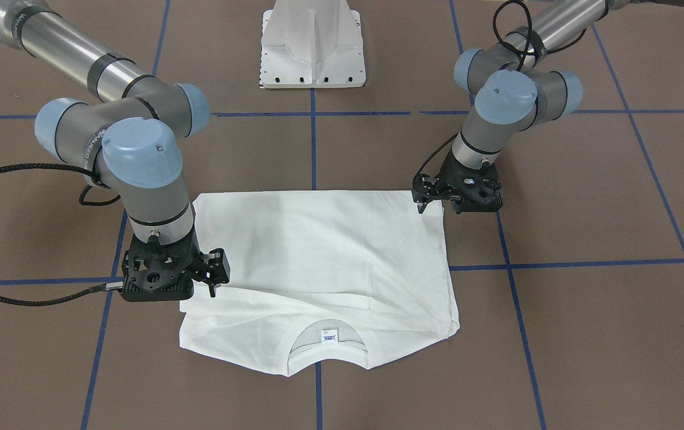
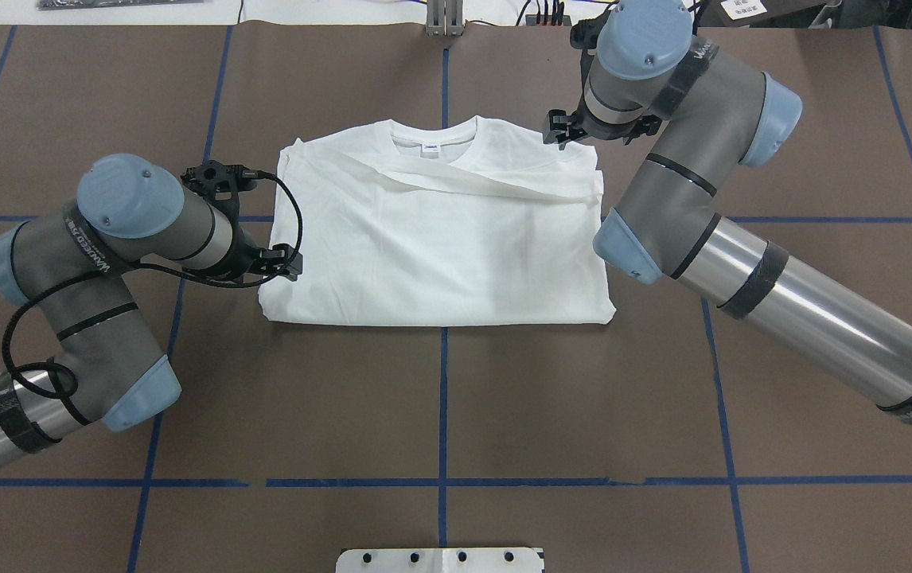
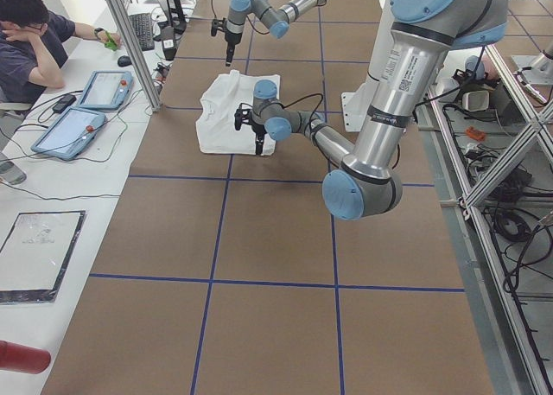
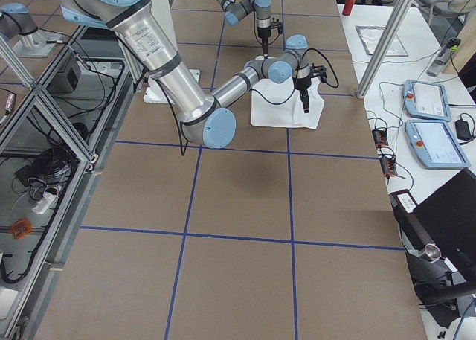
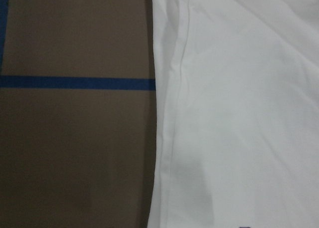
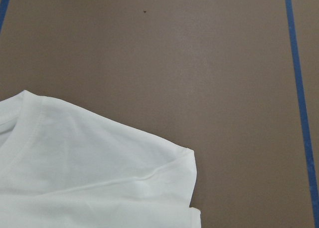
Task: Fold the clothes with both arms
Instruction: 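Lower the left gripper to the shirt side edge nearest it and grasp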
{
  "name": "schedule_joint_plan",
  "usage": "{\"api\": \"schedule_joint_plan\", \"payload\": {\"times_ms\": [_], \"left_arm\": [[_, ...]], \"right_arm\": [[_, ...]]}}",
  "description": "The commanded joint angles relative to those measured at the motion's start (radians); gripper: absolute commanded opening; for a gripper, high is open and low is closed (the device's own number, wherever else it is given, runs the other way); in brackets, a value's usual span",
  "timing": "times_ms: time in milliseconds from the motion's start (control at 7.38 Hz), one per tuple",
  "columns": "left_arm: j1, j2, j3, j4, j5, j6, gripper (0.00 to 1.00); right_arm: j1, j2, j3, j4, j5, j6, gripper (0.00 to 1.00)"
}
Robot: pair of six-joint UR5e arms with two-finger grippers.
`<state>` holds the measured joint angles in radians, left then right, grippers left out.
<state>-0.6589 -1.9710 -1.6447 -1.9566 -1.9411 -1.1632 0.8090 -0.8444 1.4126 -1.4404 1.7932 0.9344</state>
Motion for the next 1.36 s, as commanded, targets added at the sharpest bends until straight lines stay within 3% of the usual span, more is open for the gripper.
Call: {"api": "schedule_joint_plan", "payload": {"times_ms": [0,407,542,678,1085,1220], "left_arm": [[0.013,0.001,0.002,-0.002,0.001,-0.007,0.59],[0.041,0.001,0.003,-0.001,0.001,-0.012,0.56],[0.042,0.001,0.002,-0.001,-0.001,-0.015,0.32],[0.042,0.003,0.002,-0.001,0.001,-0.015,0.0],[0.032,0.044,-0.029,0.001,0.001,0.005,0.0],[0.0,0.082,-0.046,0.002,0.001,0.093,0.0]], "right_arm": [[-0.001,0.001,0.0,0.0,0.0,0.003,1.0],[-0.001,0.001,0.0,0.0,0.0,0.004,1.0],[-0.001,0.001,0.0,0.0,0.0,0.004,1.0],[-0.001,0.001,0.0,0.0,0.0,0.004,1.0],[-0.004,0.001,0.0,0.0,0.0,0.009,1.0],[-0.004,0.001,0.0,0.002,0.0,0.009,1.0]]}}
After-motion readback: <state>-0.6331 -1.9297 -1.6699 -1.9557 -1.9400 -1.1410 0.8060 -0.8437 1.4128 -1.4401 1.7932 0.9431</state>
